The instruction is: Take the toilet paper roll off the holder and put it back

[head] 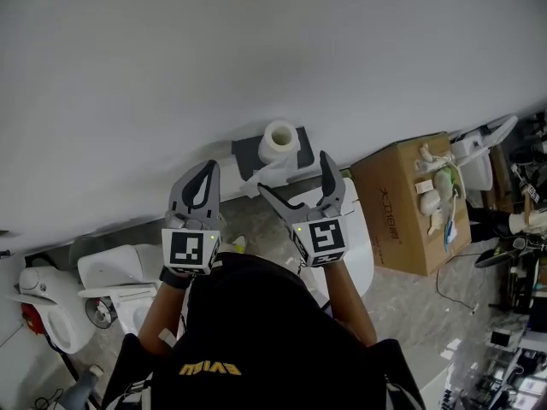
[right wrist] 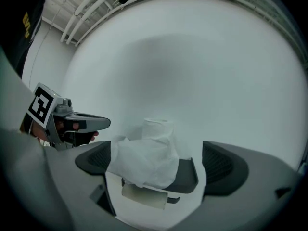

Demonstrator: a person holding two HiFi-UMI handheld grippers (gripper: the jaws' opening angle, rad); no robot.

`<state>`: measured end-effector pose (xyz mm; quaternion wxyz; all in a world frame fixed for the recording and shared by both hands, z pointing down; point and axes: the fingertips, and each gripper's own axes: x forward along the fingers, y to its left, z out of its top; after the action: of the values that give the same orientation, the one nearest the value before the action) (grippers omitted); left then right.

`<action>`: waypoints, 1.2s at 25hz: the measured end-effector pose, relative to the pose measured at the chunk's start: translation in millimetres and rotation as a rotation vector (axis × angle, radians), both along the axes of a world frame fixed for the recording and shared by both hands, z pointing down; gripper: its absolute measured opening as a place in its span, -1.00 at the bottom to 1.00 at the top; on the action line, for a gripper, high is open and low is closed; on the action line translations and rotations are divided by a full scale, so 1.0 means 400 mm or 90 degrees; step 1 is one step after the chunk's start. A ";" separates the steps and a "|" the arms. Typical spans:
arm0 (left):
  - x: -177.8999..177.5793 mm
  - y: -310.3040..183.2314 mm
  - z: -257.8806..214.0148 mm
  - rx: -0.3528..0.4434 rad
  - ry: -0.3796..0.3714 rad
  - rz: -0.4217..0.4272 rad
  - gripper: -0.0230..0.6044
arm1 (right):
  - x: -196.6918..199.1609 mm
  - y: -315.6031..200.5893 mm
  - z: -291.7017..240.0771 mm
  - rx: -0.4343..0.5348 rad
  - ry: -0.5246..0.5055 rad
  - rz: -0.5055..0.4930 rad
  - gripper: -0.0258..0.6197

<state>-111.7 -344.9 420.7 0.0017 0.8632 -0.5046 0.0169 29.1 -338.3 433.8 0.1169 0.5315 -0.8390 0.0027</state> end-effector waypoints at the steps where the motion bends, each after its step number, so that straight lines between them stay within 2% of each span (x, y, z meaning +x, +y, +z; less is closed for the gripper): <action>1: -0.001 -0.005 0.000 0.001 0.002 0.003 -0.89 | -0.001 -0.005 0.003 -0.002 -0.001 0.003 0.89; 9: -0.015 -0.026 -0.022 0.019 0.032 0.011 -0.89 | -0.025 -0.049 0.002 0.006 0.004 0.018 0.89; 14: -0.016 -0.036 -0.008 0.012 0.010 0.030 -0.89 | -0.040 -0.082 0.000 0.008 0.007 0.024 0.89; 17: -0.013 -0.041 -0.015 0.017 0.023 0.032 -0.89 | -0.041 -0.096 -0.001 0.009 0.008 0.027 0.88; 24: -0.048 -0.065 -0.003 0.013 0.004 0.029 -0.89 | -0.048 -0.115 -0.004 0.013 0.010 0.032 0.88; 30: -0.035 -0.073 -0.003 0.012 0.014 0.040 -0.89 | -0.055 -0.126 -0.009 0.017 0.009 0.033 0.88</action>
<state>-125.6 -374.1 419.6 -0.0012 0.8788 -0.4771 0.0028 7.0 -388.8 430.4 0.1152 0.5549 -0.8239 -0.0093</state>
